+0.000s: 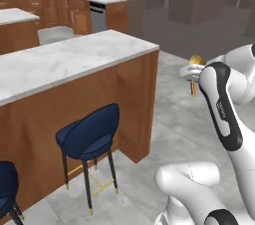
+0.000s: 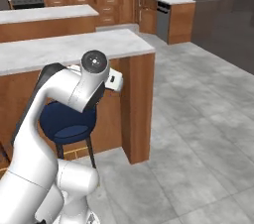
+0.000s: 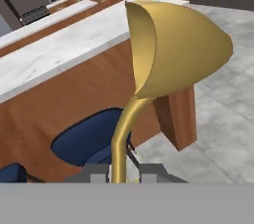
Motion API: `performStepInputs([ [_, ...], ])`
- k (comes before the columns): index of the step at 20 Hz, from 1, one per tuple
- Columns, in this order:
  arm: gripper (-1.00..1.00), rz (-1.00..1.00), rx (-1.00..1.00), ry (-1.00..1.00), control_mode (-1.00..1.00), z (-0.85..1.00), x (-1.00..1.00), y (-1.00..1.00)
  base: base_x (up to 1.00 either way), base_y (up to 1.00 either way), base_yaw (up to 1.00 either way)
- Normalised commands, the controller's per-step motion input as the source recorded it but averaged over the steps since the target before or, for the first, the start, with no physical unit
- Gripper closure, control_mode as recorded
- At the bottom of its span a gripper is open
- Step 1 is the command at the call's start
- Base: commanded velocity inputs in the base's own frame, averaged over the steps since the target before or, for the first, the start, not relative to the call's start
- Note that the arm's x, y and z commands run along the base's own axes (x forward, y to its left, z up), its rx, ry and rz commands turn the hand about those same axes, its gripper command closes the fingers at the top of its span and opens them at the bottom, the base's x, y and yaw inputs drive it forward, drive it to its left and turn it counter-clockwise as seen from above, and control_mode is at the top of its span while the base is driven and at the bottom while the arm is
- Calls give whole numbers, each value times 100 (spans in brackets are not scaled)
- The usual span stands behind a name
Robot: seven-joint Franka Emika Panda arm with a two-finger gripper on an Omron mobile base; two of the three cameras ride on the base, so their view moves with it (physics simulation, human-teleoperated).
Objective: Pick up the metallic utensils from the counter and place them in the open drawer. Make sure not to pick up any wooden utensils.
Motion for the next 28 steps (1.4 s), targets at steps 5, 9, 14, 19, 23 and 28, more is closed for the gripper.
performStepInputs([
  [5,100,0,0,0,100,0,0,0,100,-100,-16],
  [9,100,0,0,0,100,0,0,0,100,-100,-13],
  [14,100,0,0,0,100,0,0,0,100,-100,-4],
  [19,100,0,0,0,100,0,0,0,100,-99,5],
  [23,100,0,0,0,100,0,0,0,100,-85,13],
  [28,100,0,0,0,100,0,0,0,100,-68,19],
])
